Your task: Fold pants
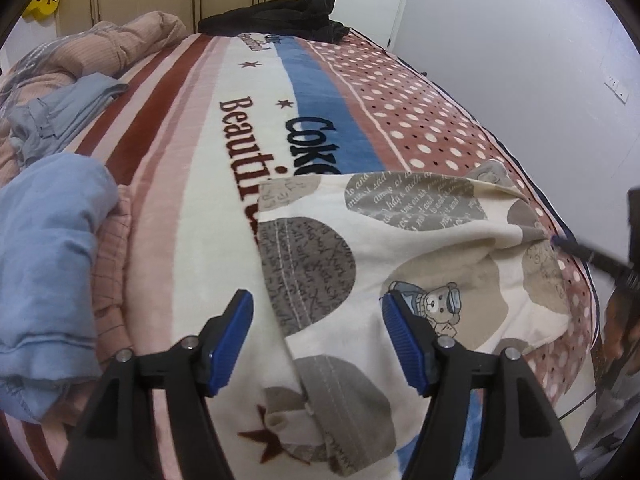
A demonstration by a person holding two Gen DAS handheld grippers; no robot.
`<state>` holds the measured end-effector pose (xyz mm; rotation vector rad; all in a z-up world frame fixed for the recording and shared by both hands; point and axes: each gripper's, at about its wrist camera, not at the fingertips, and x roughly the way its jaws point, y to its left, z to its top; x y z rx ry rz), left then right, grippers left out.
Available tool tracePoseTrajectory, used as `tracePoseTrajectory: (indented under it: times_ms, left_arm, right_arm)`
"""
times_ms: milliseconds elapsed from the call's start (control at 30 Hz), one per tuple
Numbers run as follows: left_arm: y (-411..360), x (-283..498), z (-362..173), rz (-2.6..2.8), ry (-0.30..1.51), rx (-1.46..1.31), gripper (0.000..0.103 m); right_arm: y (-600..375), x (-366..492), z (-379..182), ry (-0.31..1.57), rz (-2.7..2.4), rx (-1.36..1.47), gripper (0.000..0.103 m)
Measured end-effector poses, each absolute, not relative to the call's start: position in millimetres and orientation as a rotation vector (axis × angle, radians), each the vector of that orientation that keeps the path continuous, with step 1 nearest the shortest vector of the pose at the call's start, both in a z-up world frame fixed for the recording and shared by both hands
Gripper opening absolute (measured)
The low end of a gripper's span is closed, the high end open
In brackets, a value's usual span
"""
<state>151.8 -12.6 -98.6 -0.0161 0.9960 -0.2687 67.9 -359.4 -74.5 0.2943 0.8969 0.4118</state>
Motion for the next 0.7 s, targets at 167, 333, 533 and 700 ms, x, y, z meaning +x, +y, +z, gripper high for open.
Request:
tracePoseTrajectory:
  times_ms: [167,333,533,700]
  left_arm:
    - [-17.2,158.2,-104.6,-0.265,1.006,-0.019,0.063]
    - [-20.3,163.1,-109.7,-0.263,1.014,-0.016,0.063]
    - [-22.1,168.5,-118.8,-0.256,1.023,-0.003,0.063]
    - [-20.2,175.0,-127.7,-0.258,1.032,-0.013,0.064]
  right_arm:
    - [-369.8,91.8,-55.0,0.844,0.369,0.245,0.043]
    - [-357.7,110.9,-73.3,0.908,0.381,0.200,0.039]
    - [-366.1,125.7,-83.2,0.877,0.303,0.200,0.039]
    - [-361.8,147.8,-88.9,0.873,0.279,0.174,0.037]
